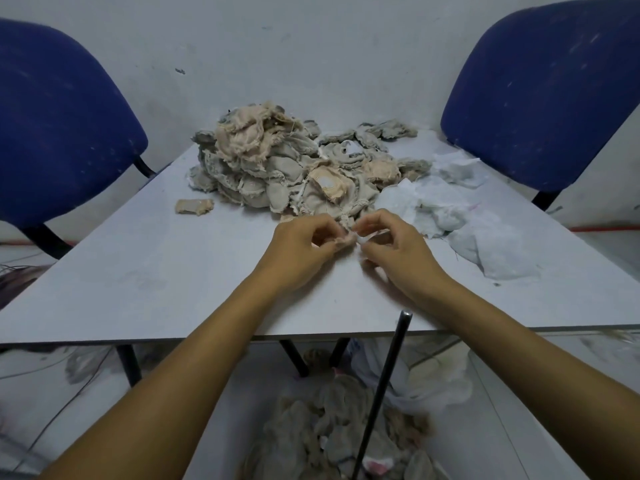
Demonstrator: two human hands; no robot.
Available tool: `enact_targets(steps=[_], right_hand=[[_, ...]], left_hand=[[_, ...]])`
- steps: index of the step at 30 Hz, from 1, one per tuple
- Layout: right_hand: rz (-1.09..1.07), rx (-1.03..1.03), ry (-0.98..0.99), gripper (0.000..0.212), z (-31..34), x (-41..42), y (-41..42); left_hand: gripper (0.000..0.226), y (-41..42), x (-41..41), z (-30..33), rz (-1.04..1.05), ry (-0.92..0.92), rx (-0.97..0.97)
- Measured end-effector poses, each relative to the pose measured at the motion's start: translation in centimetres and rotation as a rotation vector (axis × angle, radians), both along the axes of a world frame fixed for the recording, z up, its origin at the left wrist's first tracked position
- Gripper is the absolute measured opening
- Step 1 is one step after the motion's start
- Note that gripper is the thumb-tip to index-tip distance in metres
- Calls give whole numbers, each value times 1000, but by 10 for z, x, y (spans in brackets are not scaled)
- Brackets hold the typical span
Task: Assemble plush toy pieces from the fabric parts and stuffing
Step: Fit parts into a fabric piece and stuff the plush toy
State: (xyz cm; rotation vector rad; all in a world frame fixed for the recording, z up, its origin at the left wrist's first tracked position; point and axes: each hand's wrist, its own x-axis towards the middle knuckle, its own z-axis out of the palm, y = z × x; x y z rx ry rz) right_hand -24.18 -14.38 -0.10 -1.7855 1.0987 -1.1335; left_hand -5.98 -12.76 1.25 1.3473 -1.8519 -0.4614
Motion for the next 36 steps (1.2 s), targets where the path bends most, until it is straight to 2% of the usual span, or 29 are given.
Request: enact_targets(steps=[4, 9, 15, 20, 26, 30, 33, 36], right_hand=[[83, -210, 150, 33, -1, 0, 5], [86, -134, 31, 33, -2, -3, 4], [92, -70, 29, 42, -1, -3, 2], [103, 27, -175, 40, -2, -6, 1], [131, 64, -292, 36, -1, -8, -1], [188, 155, -398, 32, -1, -9, -4], [182, 153, -397, 30, -1, -9, -5], [205, 170, -408, 31, 0, -11, -5]], left_hand=[[21, -2, -1, 7, -56, 402, 185], [22, -1, 0, 8, -136, 635, 300], [20, -1, -2, 8, -103, 668, 301], [21, -2, 0, 7, -164, 729, 396], [24, -4, 1, 8, -251, 789, 525], [21, -2, -3, 9, -372, 928, 631], [22, 0, -6, 8, -447, 836, 625], [8, 0, -5, 9, -460, 702, 599]])
